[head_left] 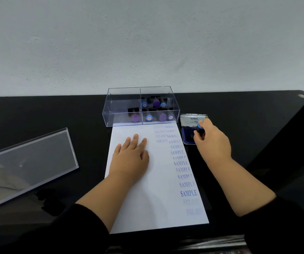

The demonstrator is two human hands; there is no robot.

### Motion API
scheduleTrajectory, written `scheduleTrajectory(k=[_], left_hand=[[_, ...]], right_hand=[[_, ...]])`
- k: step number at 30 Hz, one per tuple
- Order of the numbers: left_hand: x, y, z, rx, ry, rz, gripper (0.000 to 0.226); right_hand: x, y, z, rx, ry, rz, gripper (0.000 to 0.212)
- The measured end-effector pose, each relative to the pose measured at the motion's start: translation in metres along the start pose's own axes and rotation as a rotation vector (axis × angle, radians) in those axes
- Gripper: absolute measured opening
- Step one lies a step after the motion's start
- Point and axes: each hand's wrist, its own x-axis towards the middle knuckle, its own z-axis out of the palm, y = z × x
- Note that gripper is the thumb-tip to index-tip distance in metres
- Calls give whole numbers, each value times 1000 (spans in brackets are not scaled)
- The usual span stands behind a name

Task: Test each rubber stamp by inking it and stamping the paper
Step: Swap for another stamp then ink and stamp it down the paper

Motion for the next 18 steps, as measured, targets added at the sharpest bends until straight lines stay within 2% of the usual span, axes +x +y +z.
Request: scheduleTrajectory(k=[12,18], left_hand=[[-1,1,-1,-18,17,-4,51],[0,0,1,-28,21,-9,52]], right_hand=[[2,-6,-7,108,12,55,17],[-2,-28,-5,167,-13,-15,17]])
